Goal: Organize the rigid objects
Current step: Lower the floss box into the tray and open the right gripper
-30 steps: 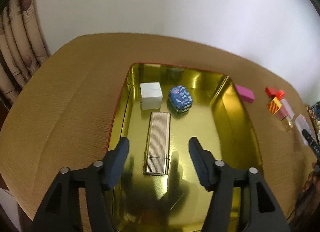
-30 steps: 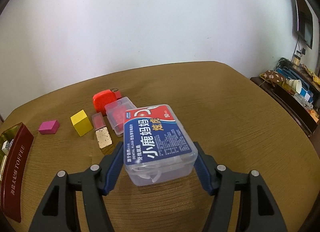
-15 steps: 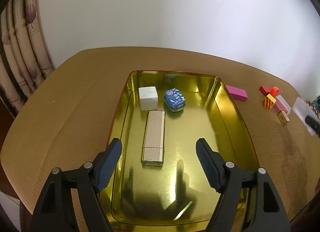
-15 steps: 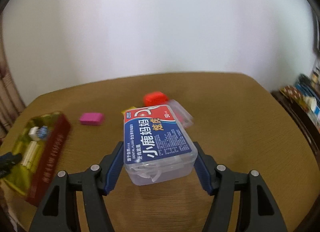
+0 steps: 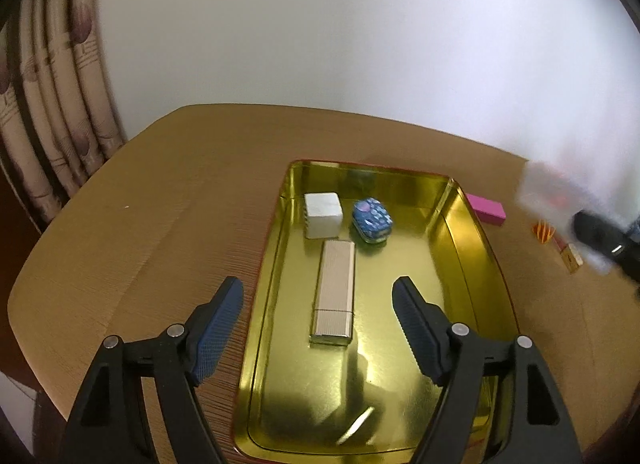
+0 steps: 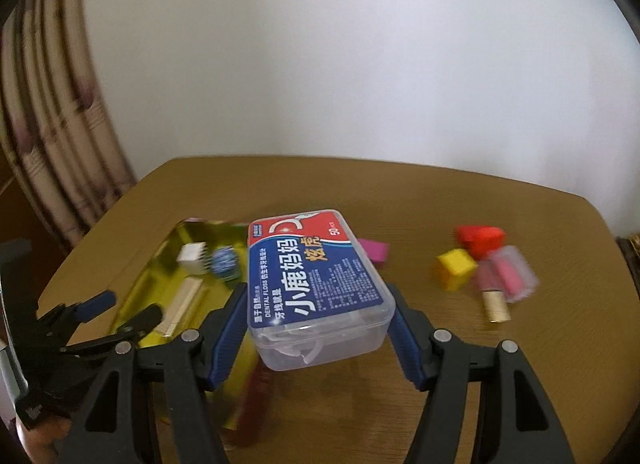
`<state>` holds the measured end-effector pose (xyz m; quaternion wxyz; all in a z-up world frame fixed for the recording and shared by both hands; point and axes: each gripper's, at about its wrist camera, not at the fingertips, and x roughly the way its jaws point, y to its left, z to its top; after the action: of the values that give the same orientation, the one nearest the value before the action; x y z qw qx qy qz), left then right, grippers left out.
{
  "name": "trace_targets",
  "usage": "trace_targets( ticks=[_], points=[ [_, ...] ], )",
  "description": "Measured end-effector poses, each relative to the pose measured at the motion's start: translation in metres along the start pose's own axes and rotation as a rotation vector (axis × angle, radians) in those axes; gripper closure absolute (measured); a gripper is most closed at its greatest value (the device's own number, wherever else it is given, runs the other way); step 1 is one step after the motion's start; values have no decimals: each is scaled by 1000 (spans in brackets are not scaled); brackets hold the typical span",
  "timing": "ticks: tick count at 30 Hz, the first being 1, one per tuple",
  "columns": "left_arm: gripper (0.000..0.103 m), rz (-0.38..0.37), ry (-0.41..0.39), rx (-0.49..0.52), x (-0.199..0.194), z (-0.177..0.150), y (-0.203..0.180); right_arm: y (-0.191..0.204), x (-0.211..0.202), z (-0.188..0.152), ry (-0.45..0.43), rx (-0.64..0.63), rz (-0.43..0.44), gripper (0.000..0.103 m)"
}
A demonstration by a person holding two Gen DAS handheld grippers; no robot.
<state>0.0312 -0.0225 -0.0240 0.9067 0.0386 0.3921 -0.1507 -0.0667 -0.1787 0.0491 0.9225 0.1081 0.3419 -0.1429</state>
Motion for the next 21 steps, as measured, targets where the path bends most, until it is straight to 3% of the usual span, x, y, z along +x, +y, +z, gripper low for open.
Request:
trace_targets(
  ticks=[8,21],
  points=[
    [30,56,-44,-73,-8,7,20,61,57,15,105,-105,-60,36],
    [30,104,-71,-179,-17,15,51,96,124,15,156,-158,-251,36]
  ],
)
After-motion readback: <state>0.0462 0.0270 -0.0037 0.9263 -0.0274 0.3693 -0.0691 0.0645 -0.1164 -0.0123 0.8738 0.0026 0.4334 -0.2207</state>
